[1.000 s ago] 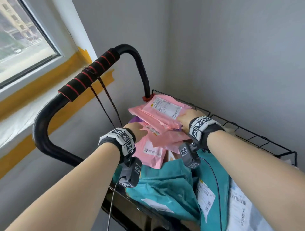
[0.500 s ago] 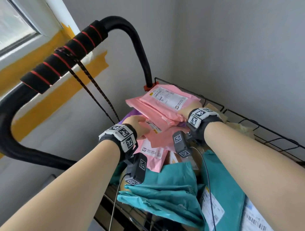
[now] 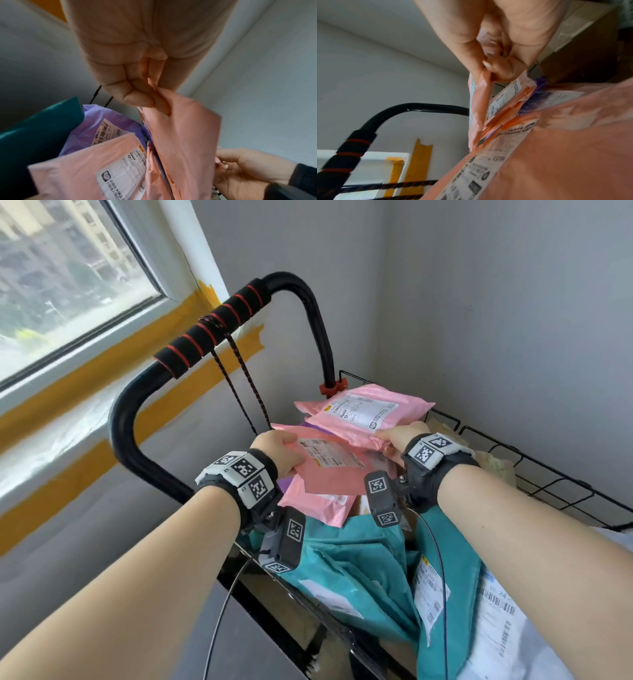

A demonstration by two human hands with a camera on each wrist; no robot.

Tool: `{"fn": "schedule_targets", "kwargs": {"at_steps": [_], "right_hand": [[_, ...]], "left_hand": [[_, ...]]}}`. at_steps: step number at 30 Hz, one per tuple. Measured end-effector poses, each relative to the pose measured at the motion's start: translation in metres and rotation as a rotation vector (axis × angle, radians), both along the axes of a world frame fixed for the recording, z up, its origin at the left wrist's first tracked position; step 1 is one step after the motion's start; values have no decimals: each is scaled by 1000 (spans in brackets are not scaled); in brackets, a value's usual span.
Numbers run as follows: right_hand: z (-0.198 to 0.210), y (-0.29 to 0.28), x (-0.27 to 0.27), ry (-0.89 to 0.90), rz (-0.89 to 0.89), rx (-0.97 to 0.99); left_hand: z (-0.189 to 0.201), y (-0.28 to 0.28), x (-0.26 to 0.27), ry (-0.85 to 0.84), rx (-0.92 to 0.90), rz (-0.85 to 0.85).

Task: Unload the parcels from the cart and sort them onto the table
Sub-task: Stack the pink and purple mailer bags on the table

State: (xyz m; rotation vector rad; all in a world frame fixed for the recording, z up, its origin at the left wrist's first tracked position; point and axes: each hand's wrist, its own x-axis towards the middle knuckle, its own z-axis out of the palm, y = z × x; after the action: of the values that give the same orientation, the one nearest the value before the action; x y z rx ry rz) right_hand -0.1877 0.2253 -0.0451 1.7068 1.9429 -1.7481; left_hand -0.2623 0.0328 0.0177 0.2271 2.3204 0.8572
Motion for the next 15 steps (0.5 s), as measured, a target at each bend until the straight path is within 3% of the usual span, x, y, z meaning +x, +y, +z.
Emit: {"fn": "schedule_targets", "kwargs": {"at_steps": [8, 11, 15], "right_hand": [[61, -69, 50, 147, 45, 70], [84, -114, 76, 172, 80, 143], [100, -193, 104, 289, 146, 77]], "left_hand": [[50, -85, 53, 118, 86, 59], [67, -138, 79, 209, 86, 54], [80, -225, 120, 268, 131, 99]]}}
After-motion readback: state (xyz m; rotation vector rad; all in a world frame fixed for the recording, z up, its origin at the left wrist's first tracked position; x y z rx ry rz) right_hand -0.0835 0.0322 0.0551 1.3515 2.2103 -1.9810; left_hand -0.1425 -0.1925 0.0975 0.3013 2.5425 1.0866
